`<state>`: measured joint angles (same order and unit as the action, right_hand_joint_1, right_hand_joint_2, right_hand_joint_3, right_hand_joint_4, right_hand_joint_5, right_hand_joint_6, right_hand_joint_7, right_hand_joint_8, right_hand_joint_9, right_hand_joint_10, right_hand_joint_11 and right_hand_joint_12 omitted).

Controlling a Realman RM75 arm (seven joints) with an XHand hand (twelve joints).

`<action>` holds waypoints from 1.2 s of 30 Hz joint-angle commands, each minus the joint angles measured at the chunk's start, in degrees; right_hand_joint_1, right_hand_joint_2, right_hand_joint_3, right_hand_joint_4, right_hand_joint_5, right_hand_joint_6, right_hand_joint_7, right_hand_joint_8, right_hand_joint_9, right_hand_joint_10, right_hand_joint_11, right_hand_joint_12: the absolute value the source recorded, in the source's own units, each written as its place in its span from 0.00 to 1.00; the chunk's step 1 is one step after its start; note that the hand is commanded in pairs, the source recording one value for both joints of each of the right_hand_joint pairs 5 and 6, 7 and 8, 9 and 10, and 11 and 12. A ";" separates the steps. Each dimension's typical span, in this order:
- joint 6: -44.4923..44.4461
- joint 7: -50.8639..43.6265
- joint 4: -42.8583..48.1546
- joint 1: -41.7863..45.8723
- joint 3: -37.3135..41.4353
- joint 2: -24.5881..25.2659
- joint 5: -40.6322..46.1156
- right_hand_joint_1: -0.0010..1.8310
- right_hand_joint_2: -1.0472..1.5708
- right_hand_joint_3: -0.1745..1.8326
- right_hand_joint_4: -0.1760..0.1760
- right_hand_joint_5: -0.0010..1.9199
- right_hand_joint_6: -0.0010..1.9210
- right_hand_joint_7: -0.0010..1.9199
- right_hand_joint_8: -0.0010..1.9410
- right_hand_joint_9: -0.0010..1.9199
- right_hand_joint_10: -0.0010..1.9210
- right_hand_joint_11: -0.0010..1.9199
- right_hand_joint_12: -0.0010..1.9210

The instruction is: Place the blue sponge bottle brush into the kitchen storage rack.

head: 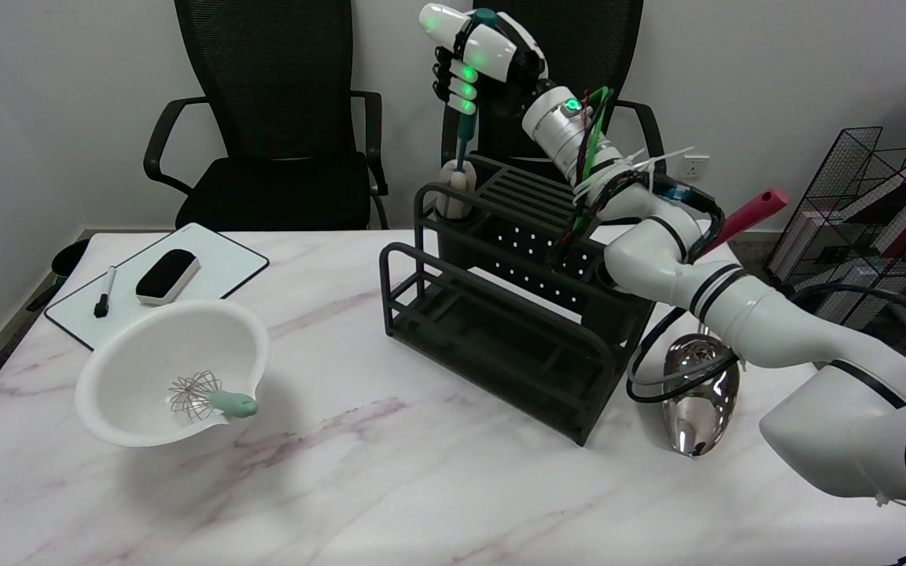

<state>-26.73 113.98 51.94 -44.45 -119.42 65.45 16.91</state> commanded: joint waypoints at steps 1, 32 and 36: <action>-0.89 -0.09 -1.32 0.30 -1.09 0.92 -2.67 0.53 1.00 0.28 0.50 1.00 1.00 1.00 0.99 1.00 1.00 1.00 1.00; -2.80 -1.84 -7.20 -1.41 0.70 3.42 -3.10 0.53 1.00 0.29 0.50 1.00 1.00 1.00 0.99 1.00 1.00 1.00 1.00; -2.74 -1.84 -7.25 -1.49 0.80 2.88 -3.10 0.53 1.00 0.29 0.50 1.00 1.00 1.00 0.99 1.00 1.00 1.00 1.00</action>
<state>-29.09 112.40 45.71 -45.71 -119.57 68.79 14.04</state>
